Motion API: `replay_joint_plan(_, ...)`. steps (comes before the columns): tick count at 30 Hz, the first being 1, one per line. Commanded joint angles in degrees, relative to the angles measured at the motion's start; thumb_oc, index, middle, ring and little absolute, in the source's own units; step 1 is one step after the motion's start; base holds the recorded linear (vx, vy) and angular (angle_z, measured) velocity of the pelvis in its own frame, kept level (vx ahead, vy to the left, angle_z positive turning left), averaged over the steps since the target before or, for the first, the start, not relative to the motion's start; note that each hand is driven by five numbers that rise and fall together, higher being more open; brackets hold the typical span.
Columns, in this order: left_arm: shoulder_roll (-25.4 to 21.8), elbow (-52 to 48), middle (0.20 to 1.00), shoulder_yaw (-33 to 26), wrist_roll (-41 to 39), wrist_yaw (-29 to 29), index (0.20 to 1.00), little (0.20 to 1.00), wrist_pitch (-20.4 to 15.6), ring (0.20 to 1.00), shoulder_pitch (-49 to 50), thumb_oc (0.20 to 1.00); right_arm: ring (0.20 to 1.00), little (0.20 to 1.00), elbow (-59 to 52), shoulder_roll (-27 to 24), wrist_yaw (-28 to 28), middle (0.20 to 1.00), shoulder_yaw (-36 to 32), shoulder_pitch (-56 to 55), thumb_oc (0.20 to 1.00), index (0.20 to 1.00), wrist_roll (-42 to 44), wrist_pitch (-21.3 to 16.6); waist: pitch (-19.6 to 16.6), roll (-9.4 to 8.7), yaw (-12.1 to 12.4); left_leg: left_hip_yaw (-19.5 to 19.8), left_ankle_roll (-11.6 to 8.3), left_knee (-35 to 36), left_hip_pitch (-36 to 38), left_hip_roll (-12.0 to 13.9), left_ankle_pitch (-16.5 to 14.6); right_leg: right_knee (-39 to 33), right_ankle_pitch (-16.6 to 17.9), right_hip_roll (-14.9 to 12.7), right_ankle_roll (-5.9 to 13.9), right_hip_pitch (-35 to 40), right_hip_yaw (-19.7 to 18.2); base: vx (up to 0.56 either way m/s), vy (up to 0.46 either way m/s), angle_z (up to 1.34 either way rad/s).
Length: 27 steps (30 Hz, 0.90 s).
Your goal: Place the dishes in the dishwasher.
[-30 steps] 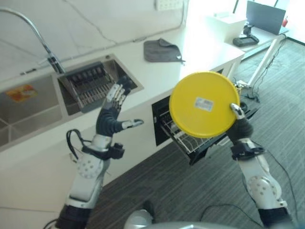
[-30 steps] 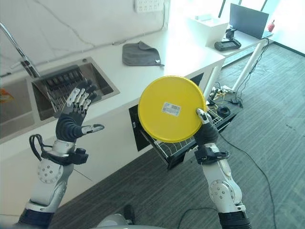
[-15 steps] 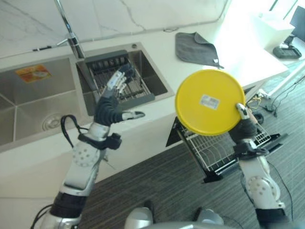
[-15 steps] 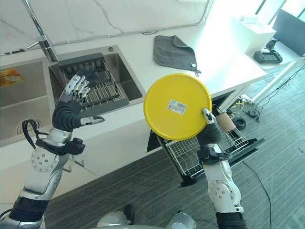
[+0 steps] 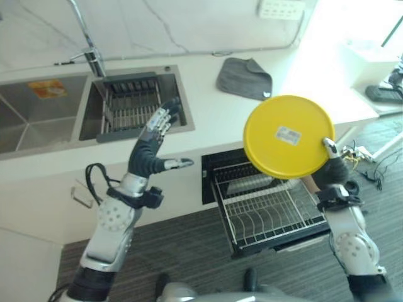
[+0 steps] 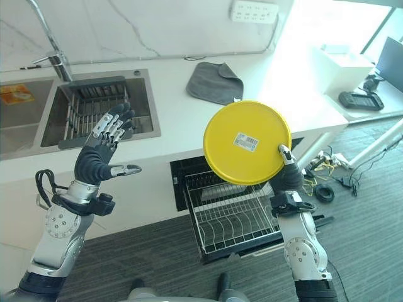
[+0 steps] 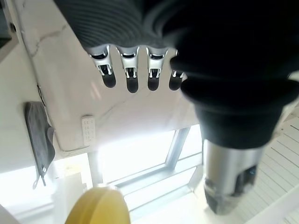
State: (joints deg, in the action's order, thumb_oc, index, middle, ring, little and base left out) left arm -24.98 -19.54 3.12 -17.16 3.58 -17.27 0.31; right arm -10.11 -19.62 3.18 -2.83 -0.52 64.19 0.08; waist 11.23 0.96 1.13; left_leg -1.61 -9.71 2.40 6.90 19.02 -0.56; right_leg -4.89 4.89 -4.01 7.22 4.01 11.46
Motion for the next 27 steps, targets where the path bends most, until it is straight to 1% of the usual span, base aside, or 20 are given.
replay_joint_plan(1,-4.6,-3.9,1.0,-1.6,-1.1,-2.2,1.0,1.0,-3.1,1.0,-2.0,1.0,0.2,0.2,-9.6,2.8,-1.5,0.2,-1.4,3.8,0.2,0.2,-1.0,-1.5,-2.5,-4.23,0.5,-3.3,0.58,2.6,-0.7,-0.9,3.2,-0.1,-2.0,-6.0,2.8,0.8,-1.1,-0.09,-0.202,-0.23)
replay_joint_plan(2,-4.3,-3.8,1.0,-1.0,-0.6,-2.6,1.0,1.0,-3.0,1.0,-2.4,1.0,0.2,0.2,-9.6,2.1,-1.3,0.2,-1.6,3.6,0.2,0.2,-1.4,-1.8,-2.5,-4.0,0.1,-5.6,0.3,2.3,-1.0,-0.8,3.4,-0.1,-2.7,-5.8,2.58,1.2,0.3,-0.12,-0.174,-0.09)
replay_joint_plan(3,-4.0,-3.5,1.0,-0.5,-0.8,-2.7,1.0,1.0,-3.2,1.0,-2.7,1.0,0.2,0.2,-9.3,1.2,-1.4,0.2,-2.1,3.6,0.2,0.2,-1.9,-2.2,-2.3,-3.9,-0.2,-7.5,0.06,1.3,-1.4,-1.4,3.5,-0.1,-2.8,-5.8,2.35,1.3,1.3,-0.12,-0.085,0.03)
replay_joint_plan(4,-3.8,-3.2,1.0,-0.2,-1.3,-2.6,1.0,1.0,-3.6,1.0,-2.9,1.0,0.2,0.2,-9.3,0.6,-1.1,0.2,-2.3,3.7,0.2,0.2,-3.0,-2.4,-2.1,-3.71,0.0,-7.2,0.04,0.7,-2.2,-2.4,3.2,-0.1,-2.9,-5.9,2.24,1.2,2.1,-0.17,-0.006,0.28)
replay_joint_plan(6,-3.9,-3.2,1.0,-1.4,-1.4,-3.5,1.0,1.0,-5.1,1.0,-2.0,1.0,0.2,0.2,-9.6,-1.1,-3.2,0.2,-3.8,3.3,0.2,0.2,-9.3,-1.1,-2.4,-2.61,-1.3,-8.7,-0.44,2.6,-2.2,-1.7,4.0,-0.1,-2.9,-6.5,2.44,0.7,3.8,-0.14,0.092,0.36)
replay_joint_plan(8,-4.7,-2.4,1.0,-2.4,-0.6,-5.5,1.0,1.0,-5.5,1.0,-1.5,1.0,0.2,0.2,-9.2,-2.5,-4.9,0.2,-4.3,3.0,0.2,0.2,-14.8,-0.7,-2.5,-2.24,-1.4,-7.3,-0.44,2.6,-2.4,-1.9,3.4,-0.1,-3.2,-6.6,2.54,0.9,3.5,-0.06,0.103,0.21)
replay_joint_plan(10,-5.3,-1.7,1.0,-4.6,-1.2,-6.5,1.0,1.0,-5.3,1.0,0.1,1.0,0.2,0.2,-9.8,-5.5,-5.3,0.2,-5.7,1.7,0.2,0.2,-19.5,-0.5,-3.0,-2.25,-1.6,-7.5,-0.55,2.6,-2.3,-1.7,3.3,-0.1,-3.4,-7.1,2.89,1.3,3.6,-0.02,0.119,0.01)
replay_joint_plan(13,-5.4,-0.6,1.0,-7.7,0.4,-6.5,1.0,1.0,-4.9,1.0,3.4,1.0,0.2,0.2,-9.6,-8.0,-5.6,0.2,-9.3,-0.7,0.2,0.2,-27.9,-3.9,-3.3,-2.72,-1.5,-8.0,-0.67,2.6,-1.8,-2.1,2.7,-0.1,-3.3,-7.9,3.41,1.8,4.2,-0.01,0.094,0.05)
replay_joint_plan(14,-5.5,-0.1,1.0,-8.3,1.1,-6.8,1.0,1.0,-4.9,1.0,4.2,1.0,0.2,0.2,-9.5,-8.6,-5.0,0.2,-10.1,-1.2,0.2,0.2,-32.3,-5.7,-3.4,-2.84,-1.5,-8.1,-0.67,2.6,-1.7,-2.2,2.6,-0.1,-3.3,-8.2,3.57,1.9,4.3,0.0,0.086,0.09)
replay_joint_plan(15,-5.9,0.6,1.0,-9.9,2.1,-6.6,1.0,1.0,-5.5,1.0,6.0,1.0,0.2,0.2,-9.8,-10.4,-3.5,0.2,-12.0,-2.0,0.2,0.2,-37.3,-7.8,-3.4,-3.02,-1.3,-8.1,-0.62,2.6,-1.6,-2.4,2.3,-0.1,-3.3,-8.6,3.86,2.1,4.7,0.01,0.09,0.06)
replay_joint_plan(16,-6.2,0.9,1.0,-10.7,2.8,-6.1,1.0,1.0,-5.7,1.0,6.9,1.0,0.2,0.2,-9.9,-11.2,-2.9,0.2,-13.2,-2.4,0.2,0.2,-40.0,-8.5,-3.4,-3.08,-1.1,-8.0,-0.6,2.6,-1.5,-2.6,2.1,-0.1,-3.3,-8.7,4.08,2.1,4.7,0.0,0.073,0.06)
replay_joint_plan(17,-6.5,1.1,1.0,-11.1,3.3,-5.2,1.0,1.0,-5.7,1.0,7.5,1.0,0.2,0.2,-9.8,-11.8,-2.4,0.2,-14.0,-2.5,0.2,0.2,-40.4,-8.6,-3.3,-3.19,-1.0,-8.0,-0.55,2.6,-1.5,-2.6,2.0,-0.1,-3.2,-8.9,4.23,2.1,4.6,-0.02,0.036,0.06)
replay_joint_plan(18,-6.9,1.7,1.0,-11.4,4.6,-2.9,1.0,1.0,-5.9,1.0,8.7,1.0,0.2,0.2,-9.3,-12.3,-1.4,0.2,-15.1,-2.7,0.2,0.2,-41.5,-9.0,-3.2,-3.4,-0.7,-8.0,-0.47,2.6,-1.4,-2.7,1.7,-0.1,-3.0,-9.2,4.5,2.1,4.9,-0.03,0.014,0.06)
replay_joint_plan(20,-7.7,2.5,1.0,-11.5,5.2,1.1,1.0,1.0,-5.1,1.0,10.6,1.0,0.2,0.2,-8.0,-13.3,-0.3,0.2,-16.3,-3.0,0.2,0.2,-44.1,-10.7,-2.9,-3.57,-0.2,-7.9,-0.27,2.6,-1.3,-2.9,1.5,-0.1,-2.8,-9.3,4.71,2.1,5.1,-0.02,0.003,0.02)
replay_joint_plan(22,-9.2,4.5,1.0,-9.9,6.0,5.0,1.0,1.0,-4.4,1.0,13.3,1.0,0.2,0.2,-6.7,-15.2,0.4,0.2,-16.9,-3.0,0.2,0.2,-46.7,-11.6,-2.8,-3.53,0.3,-7.9,-0.04,2.6,-1.2,-2.9,1.4,-0.1,-2.7,-9.3,4.74,2.1,5.3,0.0,0.0,0.0)
replay_joint_plan(24,-10.1,6.4,1.0,-8.3,5.6,6.7,1.0,1.0,-3.8,1.0,14.9,1.0,0.2,0.2,-5.9,-16.4,0.8,0.2,-16.8,-2.7,0.2,0.2,-48.9,-12.6,-2.7,-3.35,0.6,-7.9,0.05,2.6,-1.2,-2.8,1.4,-0.1,-2.7,-9.1,4.74,2.1,5.1,0.0,0.0,0.0)
replay_joint_plan(25,-10.5,7.6,1.0,-7.5,5.7,6.9,1.0,1.0,-4.2,1.0,15.5,1.0,0.2,0.2,-5.4,-16.9,0.8,0.2,-16.7,-2.5,0.2,0.2,-49.8,-13.1,-2.8,-3.26,0.7,-7.9,0.06,2.6,-1.2,-2.8,1.4,-0.1,-2.8,-9.1,4.75,2.0,5.0,0.0,0.0,0.0)
replay_joint_plan(26,-11.2,11.0,1.0,-5.5,5.7,6.8,1.0,1.0,-5.2,1.0,16.7,1.0,0.2,0.2,-4.4,-18.2,0.9,0.2,-16.2,-2.0,0.2,0.2,-52.6,-14.7,-2.8,-3.1,0.9,-7.9,0.04,2.6,-1.3,-2.8,1.4,-0.1,-2.8,-9.0,4.85,2.0,4.9,0.0,0.0,0.0)
replay_joint_plan(27,-11.3,11.8,1.0,-5.1,5.8,6.7,1.0,1.0,-5.2,1.0,16.9,1.0,0.2,0.2,-4.2,-18.4,0.9,0.2,-16.0,-1.8,0.2,0.2,-53.3,-15.0,-2.8,-3.04,0.9,-7.9,0.04,2.6,-1.4,-2.8,1.4,-0.1,-2.8,-9.0,4.88,2.0,4.9,0.0,0.0,0.0)
